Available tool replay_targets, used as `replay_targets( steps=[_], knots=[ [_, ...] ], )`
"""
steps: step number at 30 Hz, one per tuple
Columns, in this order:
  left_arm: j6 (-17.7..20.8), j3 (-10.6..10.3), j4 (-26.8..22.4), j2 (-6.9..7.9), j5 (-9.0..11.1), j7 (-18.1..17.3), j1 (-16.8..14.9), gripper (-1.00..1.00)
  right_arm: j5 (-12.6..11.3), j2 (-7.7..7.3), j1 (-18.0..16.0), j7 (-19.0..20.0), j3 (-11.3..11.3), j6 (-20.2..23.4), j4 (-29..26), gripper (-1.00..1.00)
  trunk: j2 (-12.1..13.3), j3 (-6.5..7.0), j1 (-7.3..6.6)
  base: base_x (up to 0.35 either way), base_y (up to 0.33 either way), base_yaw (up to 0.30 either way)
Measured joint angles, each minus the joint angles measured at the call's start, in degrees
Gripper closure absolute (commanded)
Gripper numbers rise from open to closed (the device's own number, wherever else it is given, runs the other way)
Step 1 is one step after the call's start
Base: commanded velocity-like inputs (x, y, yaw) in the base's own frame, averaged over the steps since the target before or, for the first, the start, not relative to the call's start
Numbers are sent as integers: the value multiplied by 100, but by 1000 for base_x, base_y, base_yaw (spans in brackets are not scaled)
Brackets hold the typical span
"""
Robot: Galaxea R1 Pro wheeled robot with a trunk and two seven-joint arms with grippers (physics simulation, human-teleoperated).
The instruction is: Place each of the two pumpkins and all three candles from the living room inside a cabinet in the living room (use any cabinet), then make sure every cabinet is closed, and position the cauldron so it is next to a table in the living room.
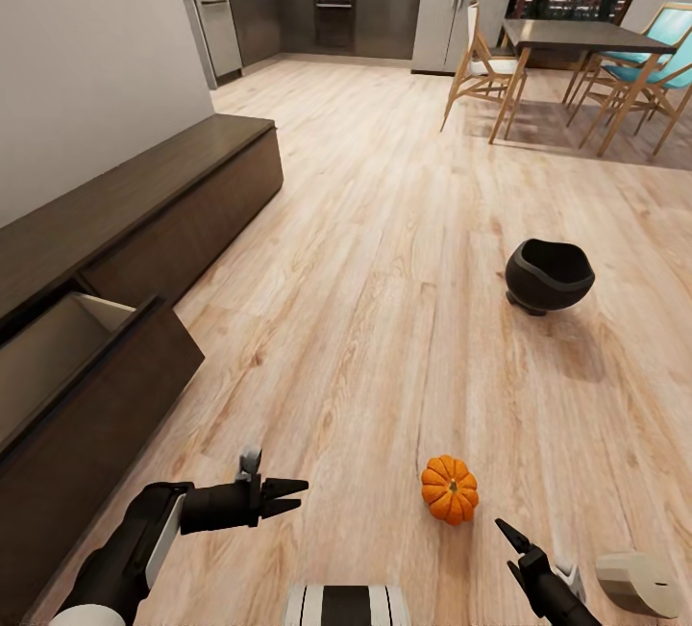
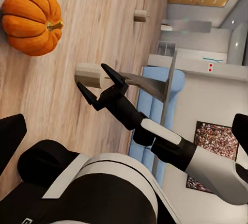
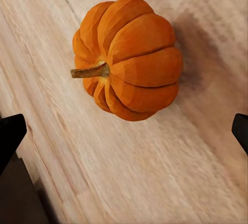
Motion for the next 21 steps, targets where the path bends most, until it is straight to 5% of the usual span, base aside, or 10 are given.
replay_targets(
  steps=[21],
  knots=[
    [0,3,1,0,-7,4,0,-100,-10,0,0,-3,-32,-4,3,-100,0,0,-1,103,28,0]
  ],
)
